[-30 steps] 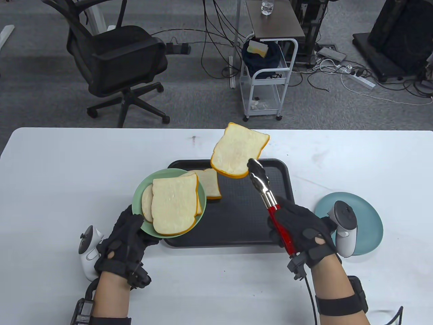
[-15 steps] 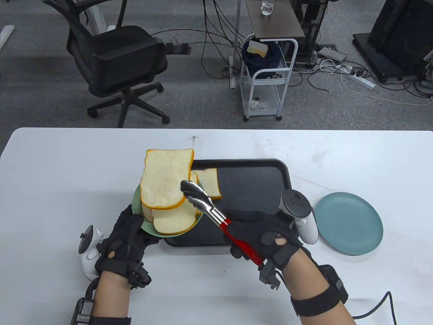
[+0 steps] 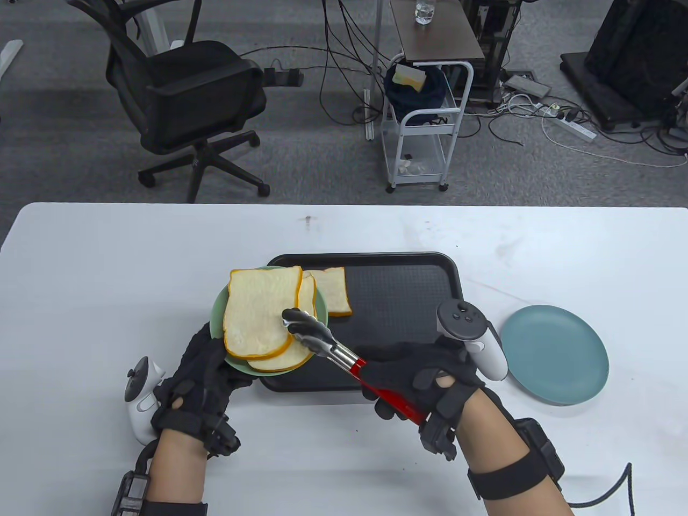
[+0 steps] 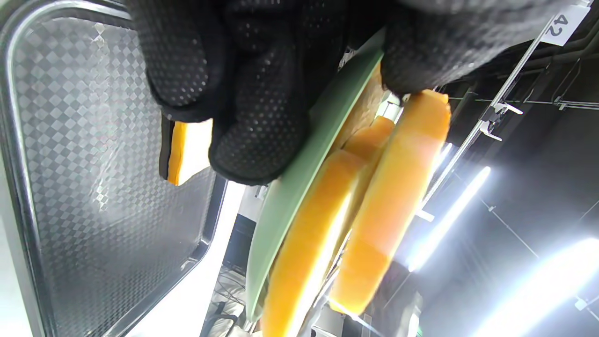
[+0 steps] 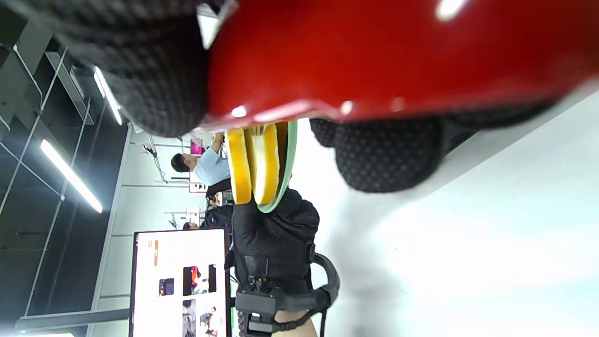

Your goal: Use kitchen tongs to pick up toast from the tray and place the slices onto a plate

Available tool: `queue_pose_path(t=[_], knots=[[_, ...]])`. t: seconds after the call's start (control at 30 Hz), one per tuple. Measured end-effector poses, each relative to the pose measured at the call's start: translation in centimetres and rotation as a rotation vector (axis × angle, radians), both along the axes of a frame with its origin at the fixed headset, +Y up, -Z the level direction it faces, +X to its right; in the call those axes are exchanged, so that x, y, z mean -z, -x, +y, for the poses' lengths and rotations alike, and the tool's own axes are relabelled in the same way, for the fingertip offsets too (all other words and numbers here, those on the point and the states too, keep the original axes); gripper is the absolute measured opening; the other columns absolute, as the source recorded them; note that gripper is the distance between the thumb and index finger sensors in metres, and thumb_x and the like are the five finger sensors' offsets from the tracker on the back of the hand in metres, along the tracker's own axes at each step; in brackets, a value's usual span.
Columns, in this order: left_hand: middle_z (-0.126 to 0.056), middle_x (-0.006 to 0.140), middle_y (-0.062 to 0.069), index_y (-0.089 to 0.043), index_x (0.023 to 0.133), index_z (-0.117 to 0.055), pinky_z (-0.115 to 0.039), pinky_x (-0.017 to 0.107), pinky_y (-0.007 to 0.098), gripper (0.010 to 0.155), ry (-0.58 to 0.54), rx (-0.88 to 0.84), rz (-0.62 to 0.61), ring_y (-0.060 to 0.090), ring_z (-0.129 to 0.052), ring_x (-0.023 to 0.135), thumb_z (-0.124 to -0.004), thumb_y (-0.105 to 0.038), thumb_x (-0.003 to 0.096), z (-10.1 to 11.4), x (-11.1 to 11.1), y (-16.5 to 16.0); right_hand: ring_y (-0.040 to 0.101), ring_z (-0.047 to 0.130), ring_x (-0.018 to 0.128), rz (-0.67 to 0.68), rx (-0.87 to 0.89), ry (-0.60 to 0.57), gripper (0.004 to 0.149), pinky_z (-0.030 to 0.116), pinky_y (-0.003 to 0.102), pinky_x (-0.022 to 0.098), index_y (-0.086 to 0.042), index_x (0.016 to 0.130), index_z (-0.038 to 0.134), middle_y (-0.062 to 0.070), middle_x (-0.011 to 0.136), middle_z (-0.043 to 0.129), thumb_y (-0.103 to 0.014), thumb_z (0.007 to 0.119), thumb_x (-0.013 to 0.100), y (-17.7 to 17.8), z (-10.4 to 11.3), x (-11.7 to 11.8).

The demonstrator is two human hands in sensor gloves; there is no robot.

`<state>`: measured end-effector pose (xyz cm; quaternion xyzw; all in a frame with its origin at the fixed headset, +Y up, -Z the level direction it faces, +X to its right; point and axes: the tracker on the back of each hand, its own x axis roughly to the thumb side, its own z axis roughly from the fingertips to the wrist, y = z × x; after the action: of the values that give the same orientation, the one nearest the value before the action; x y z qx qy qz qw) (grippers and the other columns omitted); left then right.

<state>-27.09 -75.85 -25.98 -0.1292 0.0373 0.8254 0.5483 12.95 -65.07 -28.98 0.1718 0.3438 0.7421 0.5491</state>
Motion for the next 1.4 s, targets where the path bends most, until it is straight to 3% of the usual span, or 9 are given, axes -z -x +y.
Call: queue_pose_path(t=[0.2, 0.3, 0.47, 0.6, 0.67, 0.87, 1.2, 1.4], knots=[[-0.079, 0.102, 0.001, -0.039, 0.104, -0.041, -0.088, 0.055, 0.041, 0.063, 0.002, 0.001, 0.001, 0.023, -0.109, 0.060, -0.077, -0.050, 0.0529, 0.0, 0.0, 0.0, 0.040, 0.103, 0.047, -0.092, 0.055, 0.007, 0.082, 0.089, 0.049, 0.031, -0.010, 0.106, 0.061, 0.028, 0.085, 0.087, -0.059, 0.085, 0.046, -4.1, 0.3, 0.2], [-0.079, 0.102, 0.001, -0.039, 0.104, -0.041, -0.088, 0.055, 0.041, 0.063, 0.002, -0.001, 0.006, 0.023, -0.109, 0.060, -0.077, -0.050, 0.0529, 0.0, 0.0, 0.0, 0.040, 0.103, 0.048, -0.192, 0.061, 0.022, 0.082, 0.089, 0.049, 0.031, -0.010, 0.107, 0.060, 0.027, 0.086, 0.086, -0.059, 0.084, 0.046, -7.0, -0.7, 0.8], [-0.079, 0.102, 0.001, -0.039, 0.104, -0.041, -0.088, 0.055, 0.041, 0.063, 0.003, -0.007, 0.009, 0.023, -0.109, 0.060, -0.077, -0.050, 0.0530, 0.1, 0.0, 0.0, 0.040, 0.102, 0.048, -0.336, -0.050, 0.104, 0.082, 0.088, 0.049, 0.031, -0.009, 0.107, 0.058, 0.028, 0.087, 0.085, -0.059, 0.082, 0.047, -11.1, -5.0, 1.6], [-0.079, 0.102, 0.001, -0.039, 0.104, -0.041, -0.088, 0.055, 0.041, 0.063, -0.001, -0.013, 0.010, 0.023, -0.109, 0.060, -0.077, -0.050, 0.0528, 0.1, 0.0, 0.0, 0.040, 0.103, 0.047, -0.394, -0.138, 0.173, 0.082, 0.089, 0.049, 0.030, -0.009, 0.107, 0.059, 0.028, 0.086, 0.086, -0.059, 0.082, 0.047, -12.4, -8.9, 2.0], [-0.079, 0.102, 0.001, -0.039, 0.104, -0.041, -0.088, 0.055, 0.041, 0.063, -0.002, -0.017, 0.011, 0.023, -0.109, 0.060, -0.077, -0.050, 0.0530, 0.1, 0.0, 0.0, 0.040, 0.103, 0.047, -0.389, -0.160, 0.210, 0.082, 0.089, 0.049, 0.030, -0.009, 0.107, 0.059, 0.028, 0.086, 0.086, -0.059, 0.082, 0.047, -12.3, -10.7, 2.3], [-0.079, 0.102, 0.002, -0.039, 0.104, -0.041, -0.088, 0.055, 0.041, 0.063, 0.003, -0.022, 0.010, 0.023, -0.109, 0.060, -0.078, -0.050, 0.0529, 0.1, -0.1, 0.0, 0.040, 0.103, 0.048, -0.354, -0.195, 0.267, 0.082, 0.089, 0.049, 0.031, -0.009, 0.107, 0.059, 0.028, 0.087, 0.085, -0.060, 0.082, 0.047, -9.8, -13.1, 3.8], [-0.079, 0.101, 0.002, -0.039, 0.104, -0.041, -0.088, 0.055, 0.041, 0.063, -0.003, -0.046, 0.003, 0.023, -0.110, 0.060, -0.078, -0.050, 0.0528, 0.3, -0.1, 0.0, 0.039, 0.103, 0.049, -0.361, -0.194, 0.278, 0.081, 0.089, 0.048, 0.031, -0.010, 0.106, 0.061, 0.026, 0.088, 0.086, -0.061, 0.082, 0.046, -4.1, -14.6, 7.0], [-0.079, 0.101, 0.002, -0.039, 0.104, -0.041, -0.088, 0.055, 0.041, 0.063, -0.004, -0.059, -0.001, 0.023, -0.110, 0.060, -0.078, -0.050, 0.0529, 0.3, 0.0, 0.0, 0.038, 0.103, 0.049, -0.379, -0.171, 0.308, 0.080, 0.089, 0.047, 0.032, -0.011, 0.106, 0.061, 0.025, 0.087, 0.086, -0.061, 0.082, 0.046, -2.5, -15.5, 8.5]])
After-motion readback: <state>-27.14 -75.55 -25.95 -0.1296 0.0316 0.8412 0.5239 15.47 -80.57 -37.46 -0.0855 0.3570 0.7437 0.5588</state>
